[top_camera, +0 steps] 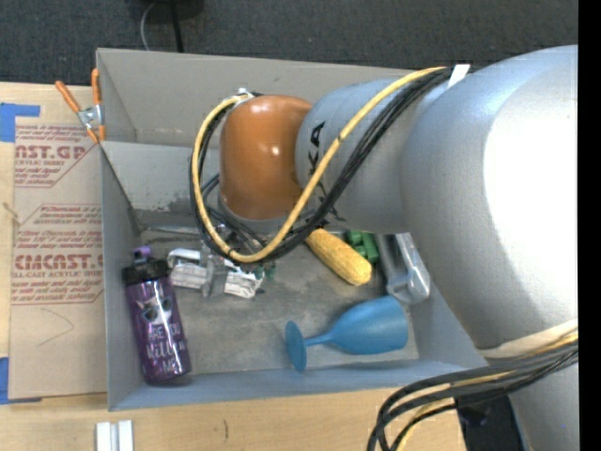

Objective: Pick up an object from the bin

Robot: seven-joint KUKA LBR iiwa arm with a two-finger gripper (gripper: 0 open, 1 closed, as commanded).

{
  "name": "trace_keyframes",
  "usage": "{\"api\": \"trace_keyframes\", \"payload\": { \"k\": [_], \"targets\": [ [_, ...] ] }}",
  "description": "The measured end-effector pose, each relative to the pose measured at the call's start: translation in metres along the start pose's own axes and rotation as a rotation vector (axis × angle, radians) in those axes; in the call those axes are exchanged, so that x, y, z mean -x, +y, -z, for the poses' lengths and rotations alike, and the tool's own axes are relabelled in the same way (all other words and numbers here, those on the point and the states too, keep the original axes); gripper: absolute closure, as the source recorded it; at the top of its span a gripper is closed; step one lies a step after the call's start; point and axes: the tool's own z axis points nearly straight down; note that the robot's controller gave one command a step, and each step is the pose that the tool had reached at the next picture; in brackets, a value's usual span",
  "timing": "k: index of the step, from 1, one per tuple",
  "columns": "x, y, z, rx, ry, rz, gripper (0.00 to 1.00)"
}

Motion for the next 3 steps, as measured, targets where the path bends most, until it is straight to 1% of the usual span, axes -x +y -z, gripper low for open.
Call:
{"api": "trace_keyframes", "payload": {
  "k": [1, 2, 3],
  "targets": [
    [-0.002, -0.005, 0.021, 0.004, -0.015, 0.013, 1.00],
    [-0.005, -0.007, 0.030, 0.000, 0.006, 0.202, 1.00],
    [-0.005, -0.007, 0.081, 0.003, -0.001, 0.154, 1.00]
  ]
}}
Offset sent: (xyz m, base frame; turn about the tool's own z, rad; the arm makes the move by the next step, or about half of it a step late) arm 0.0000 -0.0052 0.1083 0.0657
